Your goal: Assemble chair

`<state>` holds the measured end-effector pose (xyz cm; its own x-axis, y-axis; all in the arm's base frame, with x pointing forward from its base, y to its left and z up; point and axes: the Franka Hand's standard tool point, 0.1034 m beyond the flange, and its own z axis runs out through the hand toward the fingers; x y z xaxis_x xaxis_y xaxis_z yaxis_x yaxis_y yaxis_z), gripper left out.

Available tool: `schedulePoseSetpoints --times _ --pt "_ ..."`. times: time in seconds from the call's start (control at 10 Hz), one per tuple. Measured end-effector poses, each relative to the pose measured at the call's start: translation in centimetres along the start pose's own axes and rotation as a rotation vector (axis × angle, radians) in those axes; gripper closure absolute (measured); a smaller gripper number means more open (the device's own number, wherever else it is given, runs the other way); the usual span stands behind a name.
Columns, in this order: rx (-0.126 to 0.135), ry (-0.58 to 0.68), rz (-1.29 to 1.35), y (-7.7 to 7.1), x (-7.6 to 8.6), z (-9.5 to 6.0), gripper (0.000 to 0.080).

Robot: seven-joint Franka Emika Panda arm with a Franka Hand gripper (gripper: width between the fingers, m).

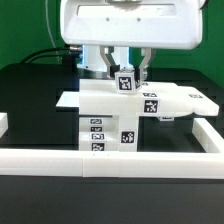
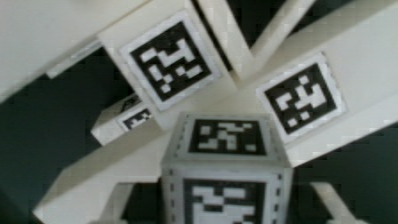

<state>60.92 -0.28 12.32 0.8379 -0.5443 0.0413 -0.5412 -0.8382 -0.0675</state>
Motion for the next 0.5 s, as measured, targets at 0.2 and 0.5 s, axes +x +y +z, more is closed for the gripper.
schedulePoseSetpoints --times 0.2,0.5 --pt "0.002 0.000 0.165 0.03 0.08 -0.02 0.0518" --pt "0.000 0.000 0.217 0.00 0.05 -0.01 0.0517"
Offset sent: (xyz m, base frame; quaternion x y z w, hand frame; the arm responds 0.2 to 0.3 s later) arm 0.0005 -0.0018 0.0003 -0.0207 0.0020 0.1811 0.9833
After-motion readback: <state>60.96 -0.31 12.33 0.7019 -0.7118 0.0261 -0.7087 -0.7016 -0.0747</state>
